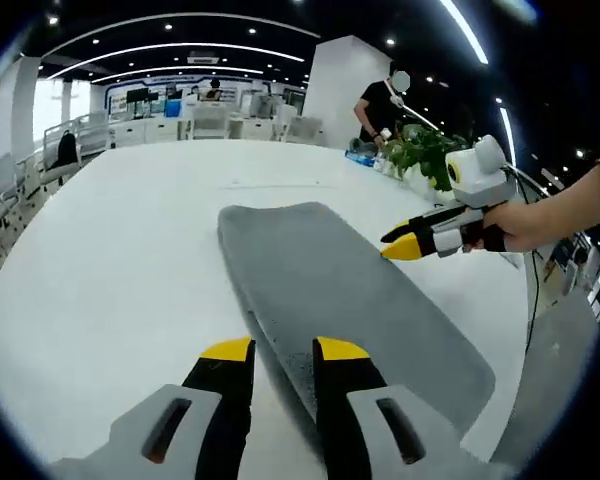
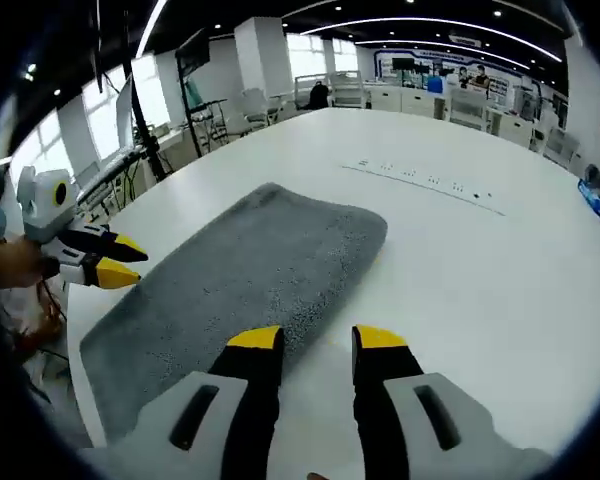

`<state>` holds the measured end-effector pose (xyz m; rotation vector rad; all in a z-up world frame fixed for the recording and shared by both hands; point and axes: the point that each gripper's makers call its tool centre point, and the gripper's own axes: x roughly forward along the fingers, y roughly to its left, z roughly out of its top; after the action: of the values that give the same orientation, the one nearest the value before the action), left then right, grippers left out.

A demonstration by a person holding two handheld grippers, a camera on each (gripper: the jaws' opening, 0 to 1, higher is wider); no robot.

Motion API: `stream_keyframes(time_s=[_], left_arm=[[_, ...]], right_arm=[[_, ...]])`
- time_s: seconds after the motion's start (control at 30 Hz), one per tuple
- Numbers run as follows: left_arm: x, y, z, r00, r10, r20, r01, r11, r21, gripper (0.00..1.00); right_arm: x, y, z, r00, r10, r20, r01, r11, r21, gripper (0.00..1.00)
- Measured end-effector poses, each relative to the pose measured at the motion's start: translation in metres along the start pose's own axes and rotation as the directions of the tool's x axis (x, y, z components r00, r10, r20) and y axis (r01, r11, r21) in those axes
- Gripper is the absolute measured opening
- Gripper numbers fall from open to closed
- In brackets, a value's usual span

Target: Fold the towel on the table until its edges align and the towel forms a compact rectangular stack.

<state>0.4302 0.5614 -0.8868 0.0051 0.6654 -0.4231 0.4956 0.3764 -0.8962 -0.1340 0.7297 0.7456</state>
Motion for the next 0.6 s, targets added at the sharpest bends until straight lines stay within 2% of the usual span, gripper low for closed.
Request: stream_keyframes(time_s=[0.07, 0.1, 0.33, 0.43, 0.47, 0.53, 0.6], left_arm=[[0.003, 0.005, 0.0, 1.0, 0.004, 0.004, -0.004, 1.0, -0.01, 0.23], [0.004, 0.005, 0.001, 1.0, 0.0, 0.012, 0.001, 0.999, -0.043, 0.23], [0.016, 0.0, 0.003, 1.0, -0.022, 0.01, 0.022, 0.998, -0.055, 0.23], [0.02, -0.003, -0.008, 0.999, -0.029, -0.037, 0.026, 0.997, -0.079, 0.21], [0.021, -0.001, -0.011, 0.999, -0.021, -0.049, 0.017, 0.996, -0.082, 0.21], [0.022, -0.001, -0.011, 0.999, -0.018, -0.039, 0.014, 0.994, -0.109, 0.21], [0.024, -0.007, -0.011, 0.998, -0.054, -0.033, 0.05, 0.992, -0.113, 0.15]], right_arm=[[-0.002, 0.006, -0.006, 1.0, 0.005, 0.006, -0.005, 1.0, 0.018, 0.24], [-0.003, 0.009, -0.007, 1.0, 0.008, 0.008, -0.008, 1.0, 0.021, 0.25], [-0.005, 0.027, -0.018, 0.999, 0.046, 0.005, -0.046, 0.998, 0.039, 0.22], [-0.004, 0.029, -0.024, 0.999, 0.034, -0.019, -0.035, 0.998, -0.051, 0.2], [-0.003, 0.031, -0.025, 0.999, 0.039, -0.016, -0.039, 0.998, -0.04, 0.18], [-0.003, 0.034, -0.025, 0.999, 0.048, -0.013, -0.049, 0.998, -0.03, 0.14], [-0.001, 0.035, -0.025, 0.999, 0.048, -0.015, -0.048, 0.998, -0.04, 0.13]])
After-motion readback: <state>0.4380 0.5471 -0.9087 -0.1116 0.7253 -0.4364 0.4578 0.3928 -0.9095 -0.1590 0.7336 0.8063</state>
